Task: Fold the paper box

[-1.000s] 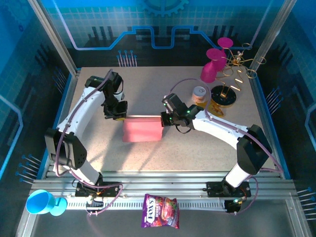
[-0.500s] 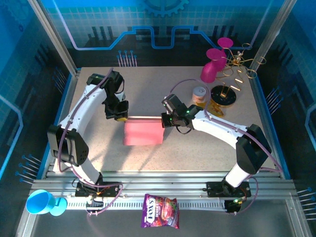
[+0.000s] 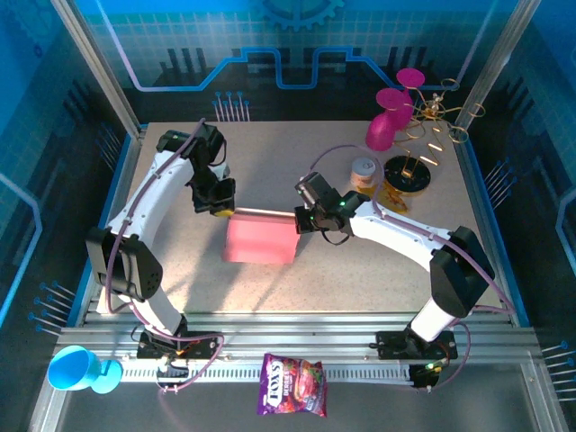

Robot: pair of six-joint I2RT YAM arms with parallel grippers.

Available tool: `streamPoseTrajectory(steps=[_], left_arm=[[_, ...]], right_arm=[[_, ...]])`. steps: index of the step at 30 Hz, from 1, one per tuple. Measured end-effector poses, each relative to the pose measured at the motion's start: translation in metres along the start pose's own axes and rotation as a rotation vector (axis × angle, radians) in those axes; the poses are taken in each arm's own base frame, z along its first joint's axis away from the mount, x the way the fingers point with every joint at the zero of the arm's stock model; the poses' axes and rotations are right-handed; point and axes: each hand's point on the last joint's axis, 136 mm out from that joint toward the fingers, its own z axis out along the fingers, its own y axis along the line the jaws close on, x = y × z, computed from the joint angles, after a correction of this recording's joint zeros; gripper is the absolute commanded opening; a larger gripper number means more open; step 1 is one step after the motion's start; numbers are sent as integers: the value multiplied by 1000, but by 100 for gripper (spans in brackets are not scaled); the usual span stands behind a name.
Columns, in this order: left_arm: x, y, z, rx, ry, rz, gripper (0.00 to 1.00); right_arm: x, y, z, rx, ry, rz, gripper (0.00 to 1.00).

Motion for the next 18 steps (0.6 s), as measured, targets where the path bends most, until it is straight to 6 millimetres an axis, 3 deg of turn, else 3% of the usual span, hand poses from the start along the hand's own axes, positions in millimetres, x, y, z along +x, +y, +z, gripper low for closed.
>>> streamPoseTrajectory(steps=[7,18], left_arm=[[-5,0,12,14,-13,-22,2],[9,6,25,72,-66,-25,0]], right_arm=[[2,-4,0,17,7,-1,0],[4,-6,1,26,9,0,0]])
